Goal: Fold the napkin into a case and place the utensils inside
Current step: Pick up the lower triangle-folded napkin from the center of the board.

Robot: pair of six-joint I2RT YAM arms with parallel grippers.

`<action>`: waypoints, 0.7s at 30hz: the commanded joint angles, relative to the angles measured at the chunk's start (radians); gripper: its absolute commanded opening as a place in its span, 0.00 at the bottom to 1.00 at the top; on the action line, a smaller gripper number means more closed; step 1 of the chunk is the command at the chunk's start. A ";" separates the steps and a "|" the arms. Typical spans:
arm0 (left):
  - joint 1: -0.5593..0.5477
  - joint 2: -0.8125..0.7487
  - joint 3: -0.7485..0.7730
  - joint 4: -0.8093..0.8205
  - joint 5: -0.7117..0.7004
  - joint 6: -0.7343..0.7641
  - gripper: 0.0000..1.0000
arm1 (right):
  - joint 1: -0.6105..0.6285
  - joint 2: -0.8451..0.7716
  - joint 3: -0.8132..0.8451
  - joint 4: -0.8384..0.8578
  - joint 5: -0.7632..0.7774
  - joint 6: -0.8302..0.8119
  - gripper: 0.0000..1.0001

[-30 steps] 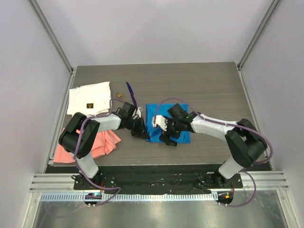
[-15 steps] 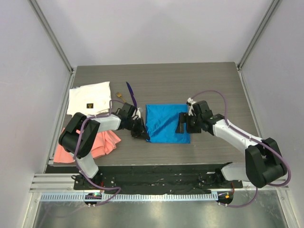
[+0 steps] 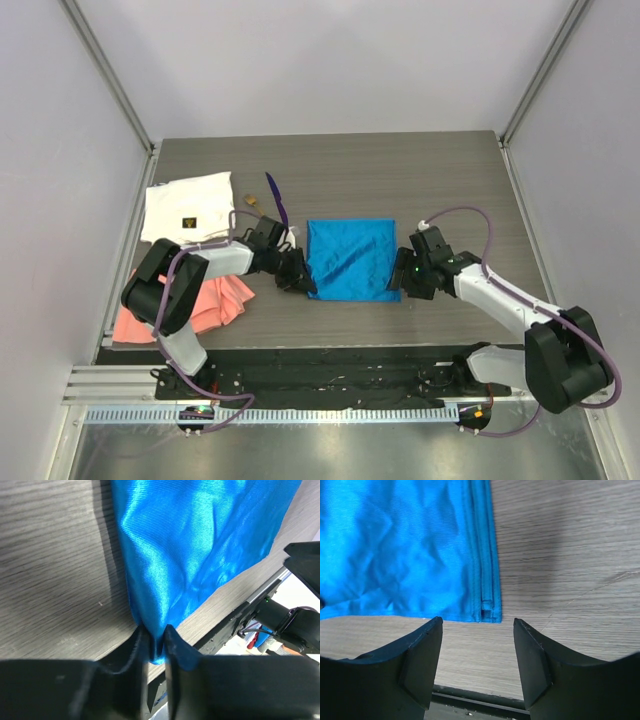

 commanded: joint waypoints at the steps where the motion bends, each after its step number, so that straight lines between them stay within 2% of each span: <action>1: 0.003 -0.041 -0.012 0.040 0.009 -0.021 0.29 | 0.000 0.060 0.025 0.019 0.043 0.041 0.63; 7: 0.005 -0.044 -0.018 0.050 0.011 -0.028 0.38 | 0.000 0.109 0.010 0.066 0.043 0.047 0.62; 11: 0.003 -0.052 -0.027 0.056 0.009 -0.026 0.41 | 0.000 0.132 0.010 0.077 0.101 0.041 0.59; 21: 0.005 -0.052 -0.048 0.073 0.008 -0.035 0.33 | 0.046 0.197 0.004 0.043 0.138 0.105 0.47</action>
